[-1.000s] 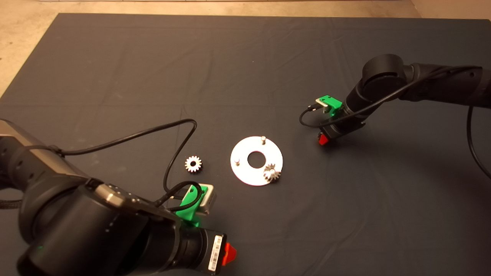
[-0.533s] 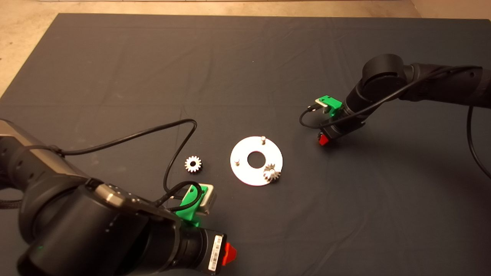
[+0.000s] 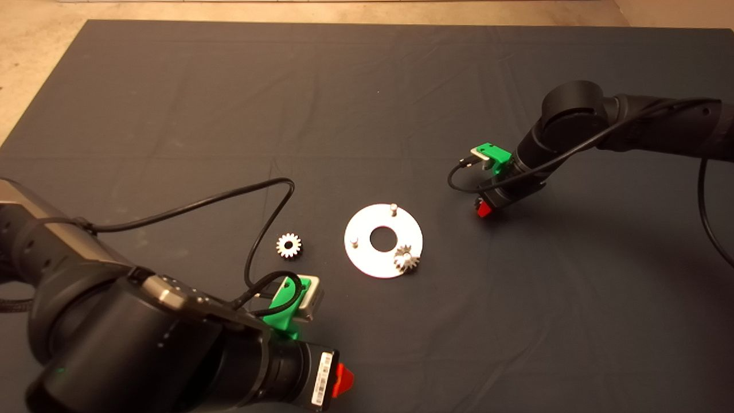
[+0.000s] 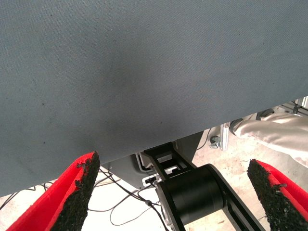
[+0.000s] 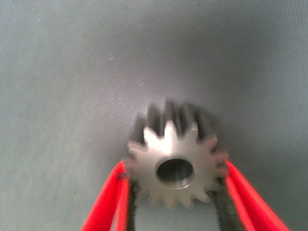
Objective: Install three planetary gears onto the carrier pins
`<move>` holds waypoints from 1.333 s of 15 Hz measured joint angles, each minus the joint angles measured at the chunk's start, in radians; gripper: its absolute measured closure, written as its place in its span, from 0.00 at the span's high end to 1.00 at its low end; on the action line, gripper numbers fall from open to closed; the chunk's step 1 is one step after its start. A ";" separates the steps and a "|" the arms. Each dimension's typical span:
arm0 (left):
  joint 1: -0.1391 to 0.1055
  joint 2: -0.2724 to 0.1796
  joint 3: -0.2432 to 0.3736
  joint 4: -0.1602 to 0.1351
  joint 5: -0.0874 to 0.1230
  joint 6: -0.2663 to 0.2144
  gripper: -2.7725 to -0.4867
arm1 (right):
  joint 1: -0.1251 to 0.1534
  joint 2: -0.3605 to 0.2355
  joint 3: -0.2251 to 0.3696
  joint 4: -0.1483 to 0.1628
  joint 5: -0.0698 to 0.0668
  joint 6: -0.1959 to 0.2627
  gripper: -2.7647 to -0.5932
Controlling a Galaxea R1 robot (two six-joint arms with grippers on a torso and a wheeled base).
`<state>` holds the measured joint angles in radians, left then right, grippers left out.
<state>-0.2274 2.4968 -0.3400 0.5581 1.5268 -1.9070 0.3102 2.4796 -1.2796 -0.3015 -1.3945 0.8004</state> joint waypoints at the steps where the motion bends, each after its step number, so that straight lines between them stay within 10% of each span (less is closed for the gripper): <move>1: 0.000 0.000 0.000 0.000 0.000 0.000 0.75 | 0.000 0.000 0.005 0.000 0.001 0.000 0.13; 11: 0.000 0.005 0.000 0.000 0.000 0.000 0.75 | 0.008 -0.006 0.116 0.000 0.001 0.000 0.11; 20: 0.000 0.006 0.000 0.000 0.000 0.000 0.75 | 0.072 0.052 0.194 0.002 -0.004 0.006 0.11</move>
<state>-0.2274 2.5026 -0.3400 0.5581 1.5264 -1.9068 0.3823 2.5313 -1.0853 -0.2996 -1.3989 0.8068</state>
